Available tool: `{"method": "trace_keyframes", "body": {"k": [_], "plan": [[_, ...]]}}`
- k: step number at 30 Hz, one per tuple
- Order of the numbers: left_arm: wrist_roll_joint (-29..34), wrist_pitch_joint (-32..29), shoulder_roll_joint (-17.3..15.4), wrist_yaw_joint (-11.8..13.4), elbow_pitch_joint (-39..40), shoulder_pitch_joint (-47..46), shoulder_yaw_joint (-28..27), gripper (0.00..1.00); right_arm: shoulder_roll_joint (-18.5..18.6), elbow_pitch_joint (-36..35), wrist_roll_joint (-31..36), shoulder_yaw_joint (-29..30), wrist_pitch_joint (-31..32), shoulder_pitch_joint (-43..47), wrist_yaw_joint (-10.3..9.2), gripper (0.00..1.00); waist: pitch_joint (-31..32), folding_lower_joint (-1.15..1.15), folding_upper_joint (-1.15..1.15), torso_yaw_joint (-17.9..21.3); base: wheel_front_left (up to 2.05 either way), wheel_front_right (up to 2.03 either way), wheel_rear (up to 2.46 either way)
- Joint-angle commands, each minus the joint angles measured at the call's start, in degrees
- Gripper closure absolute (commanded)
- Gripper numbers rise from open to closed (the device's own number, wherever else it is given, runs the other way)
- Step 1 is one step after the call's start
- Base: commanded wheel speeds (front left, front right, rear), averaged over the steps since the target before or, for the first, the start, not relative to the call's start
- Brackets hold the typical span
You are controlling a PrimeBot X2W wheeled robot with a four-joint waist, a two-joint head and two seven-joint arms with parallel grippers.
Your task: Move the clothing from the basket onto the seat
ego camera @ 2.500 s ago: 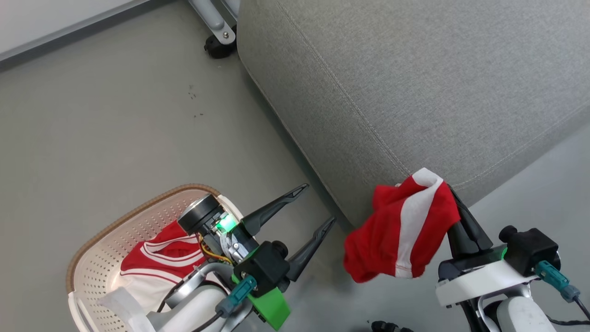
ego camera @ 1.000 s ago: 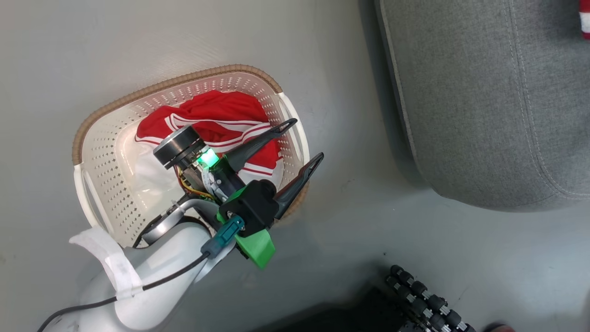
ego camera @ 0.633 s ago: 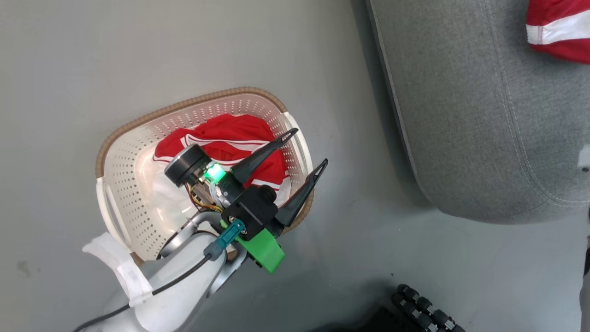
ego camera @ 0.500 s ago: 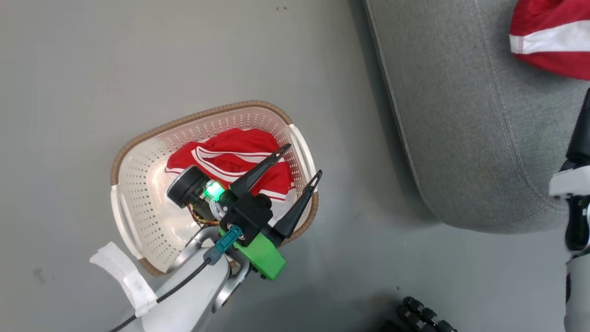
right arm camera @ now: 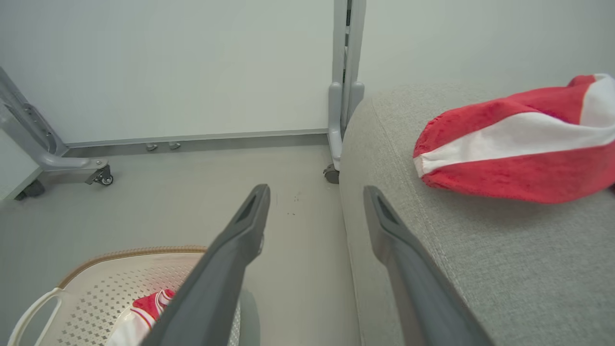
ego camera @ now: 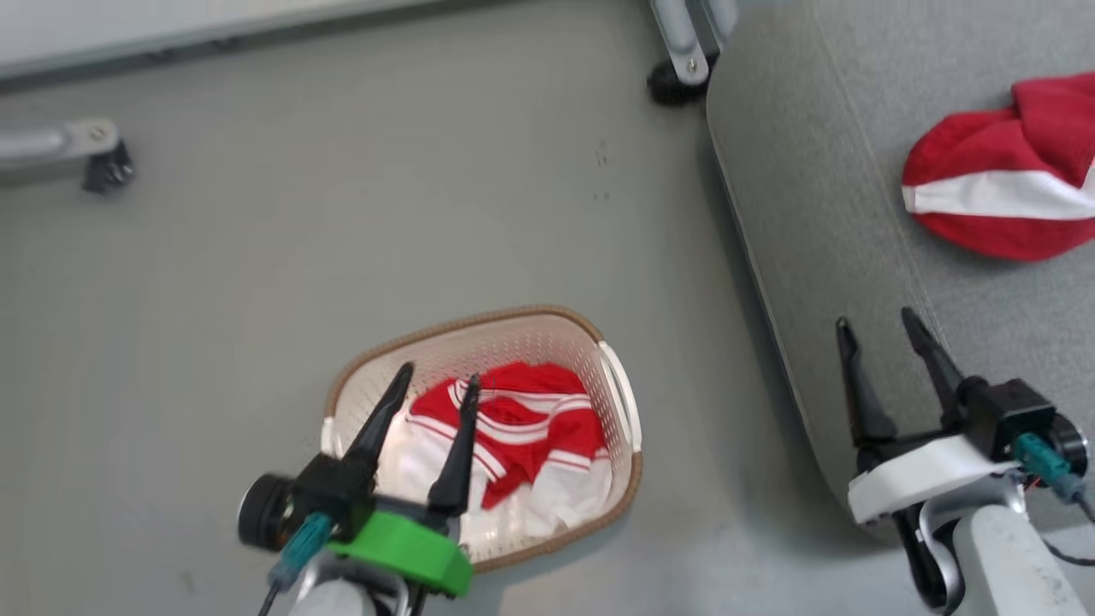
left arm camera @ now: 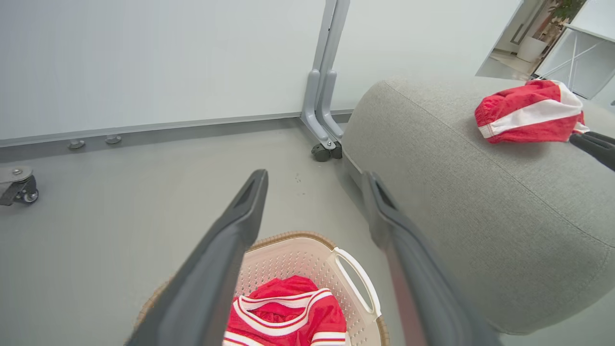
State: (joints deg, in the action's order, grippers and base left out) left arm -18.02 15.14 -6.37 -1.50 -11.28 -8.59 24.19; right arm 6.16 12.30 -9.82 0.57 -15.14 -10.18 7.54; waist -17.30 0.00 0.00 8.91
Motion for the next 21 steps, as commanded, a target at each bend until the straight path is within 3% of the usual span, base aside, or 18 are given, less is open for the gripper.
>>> {"method": "trace_keyframes", "body": {"k": [1,6,13,21], "plan": [[0.69,-0.01,0.52,0.53,0.72,3.01,-2.20,0.00,0.28,-0.79,0.46,-0.77,-0.02,1.82,-0.09,0.00,10.96,0.00,0.00,-4.94,0.00,0.00,0.00],[2.65,-0.01,2.35,2.64,3.84,9.88,-10.51,0.00,-0.69,-4.56,-0.45,-2.63,-0.01,5.50,-0.09,0.00,15.49,0.00,0.00,-5.05,0.00,0.00,0.00],[5.94,-0.01,3.31,2.91,10.29,16.21,-17.86,0.00,-0.19,-8.95,-1.07,-6.00,-0.02,11.42,-0.09,0.00,19.76,0.00,0.00,-5.87,0.00,0.00,0.00],[7.35,-0.03,3.47,3.71,14.02,24.94,-19.46,0.00,0.92,-9.96,-1.32,-10.04,-0.02,18.72,-0.10,0.00,24.56,0.00,0.00,-4.74,0.00,0.00,0.00]]}}
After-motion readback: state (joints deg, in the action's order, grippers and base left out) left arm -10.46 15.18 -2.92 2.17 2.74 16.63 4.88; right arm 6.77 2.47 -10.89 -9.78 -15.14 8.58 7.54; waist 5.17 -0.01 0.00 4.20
